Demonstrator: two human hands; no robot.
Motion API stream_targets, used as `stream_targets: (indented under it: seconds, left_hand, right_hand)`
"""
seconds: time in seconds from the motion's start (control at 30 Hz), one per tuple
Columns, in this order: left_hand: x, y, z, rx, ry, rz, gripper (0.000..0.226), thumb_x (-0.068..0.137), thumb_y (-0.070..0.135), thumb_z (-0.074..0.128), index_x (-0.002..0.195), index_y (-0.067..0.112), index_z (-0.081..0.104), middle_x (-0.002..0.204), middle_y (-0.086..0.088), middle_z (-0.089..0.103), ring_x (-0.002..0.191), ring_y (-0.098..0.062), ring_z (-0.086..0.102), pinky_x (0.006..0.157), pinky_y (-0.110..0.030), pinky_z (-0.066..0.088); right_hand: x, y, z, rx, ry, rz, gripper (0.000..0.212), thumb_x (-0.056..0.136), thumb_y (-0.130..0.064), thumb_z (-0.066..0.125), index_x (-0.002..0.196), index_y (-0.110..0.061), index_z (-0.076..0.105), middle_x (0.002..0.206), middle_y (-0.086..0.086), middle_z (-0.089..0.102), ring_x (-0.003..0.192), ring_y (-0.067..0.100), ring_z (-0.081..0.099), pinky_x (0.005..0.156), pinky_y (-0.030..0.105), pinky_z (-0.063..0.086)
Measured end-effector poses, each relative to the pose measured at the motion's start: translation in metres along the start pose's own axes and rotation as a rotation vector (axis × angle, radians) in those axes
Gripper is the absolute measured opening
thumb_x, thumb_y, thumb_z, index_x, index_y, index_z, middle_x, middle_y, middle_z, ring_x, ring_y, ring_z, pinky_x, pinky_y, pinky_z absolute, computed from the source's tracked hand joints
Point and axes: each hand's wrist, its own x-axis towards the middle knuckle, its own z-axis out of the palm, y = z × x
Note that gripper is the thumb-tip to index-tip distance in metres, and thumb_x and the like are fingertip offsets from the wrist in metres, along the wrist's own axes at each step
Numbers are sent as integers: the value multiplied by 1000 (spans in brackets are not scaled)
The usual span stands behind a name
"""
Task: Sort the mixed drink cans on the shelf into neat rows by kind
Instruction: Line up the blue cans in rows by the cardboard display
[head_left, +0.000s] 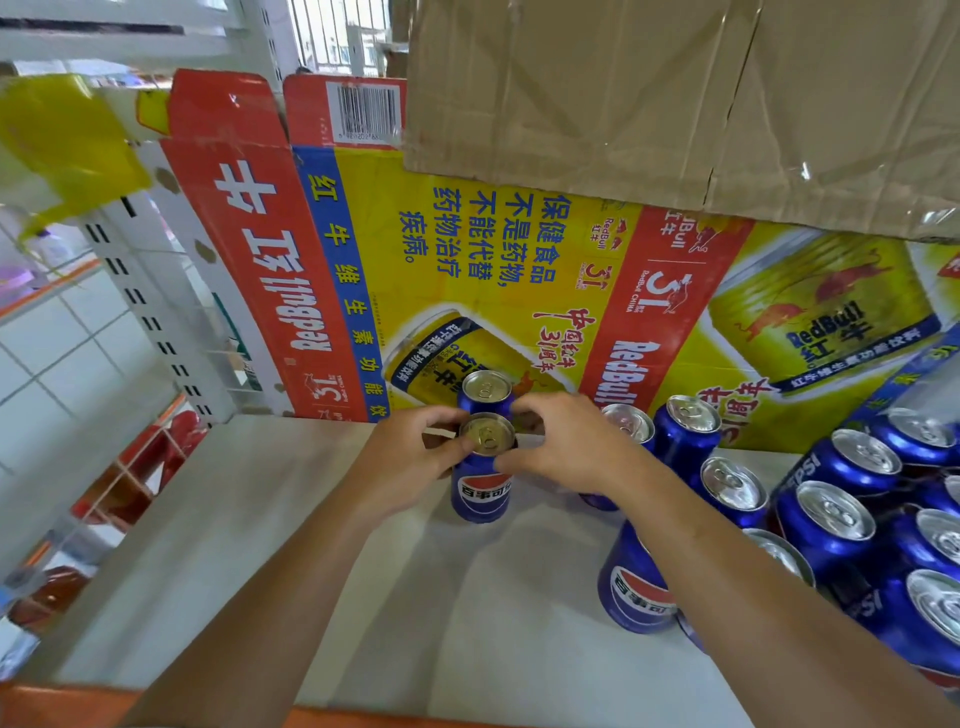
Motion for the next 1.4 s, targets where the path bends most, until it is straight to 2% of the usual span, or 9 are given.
stream_targets:
  seconds: [0.1,0.2,0.33,0.47,0.67,0.9,1.07,1.23,1.4]
  left_hand:
    - [0,-2,-4,-28,-30,-32,24,90,12,66,106,30,65,108,7,69,100,-11,66,74,-29,59]
    - [1,-1,-4,-13,-19,-33,23,89,13,67,109,26,66,106,6,68,99,-12,66,76,-35,60]
    - [3,6,-5,182,-28,5,27,89,19,67,116,24,64,111,9,67,98,-11,65,79,-36,58]
    - [5,20,-2,355,-25,80,40,88,26,69,127,21,61,110,15,59,96,0,54,67,-7,40]
    - [6,23,1,365,-45,76,42,82,26,75,123,19,65,115,5,67,101,-8,61,88,-32,52]
    - [3,21,0,367,-36,96,43,83,27,74,124,21,64,116,5,68,96,-5,61,84,-27,51]
    - [3,19,0,400,-40,149,35,81,35,74,114,24,71,97,13,68,82,5,59,65,-8,42]
    - [4,15,-1,458,-15,161,31,82,34,74,110,20,74,104,2,74,87,-8,66,69,-20,45]
    - [5,16,-9,494,-112,153,21,95,36,57,92,31,77,76,5,69,71,-10,61,64,-31,44]
  right_hand:
    - [-6,16,-21,-325,112,117,48,85,-34,71,126,-14,55,119,4,58,110,23,53,88,33,46]
    - [-14,32,-28,-587,55,298,45,85,-34,68,122,-14,52,121,9,57,112,32,51,86,40,48]
    - [-16,35,-24,-469,5,241,45,80,-28,73,120,-16,55,120,7,59,108,29,56,84,38,51]
    - [-16,23,-25,-330,-66,142,53,77,-26,78,126,-20,58,123,5,61,107,24,57,83,33,49]
    - [-19,17,-23,-246,-33,156,53,74,-28,78,122,-16,58,115,4,63,97,21,60,81,38,54]
    - [-34,0,-23,-142,-1,127,62,66,-32,85,119,-19,56,107,-5,60,90,13,56,72,29,50]
    - [-42,-19,-16,-54,-105,41,50,64,-35,85,103,-27,54,94,-11,57,81,8,57,67,33,54]
    - [-41,-32,0,-49,-129,3,42,66,-35,83,92,-26,52,89,-8,57,76,10,56,61,32,51]
    - [-38,-39,9,-42,-100,-43,41,65,-33,84,84,-26,48,80,-13,52,68,5,50,51,20,34]
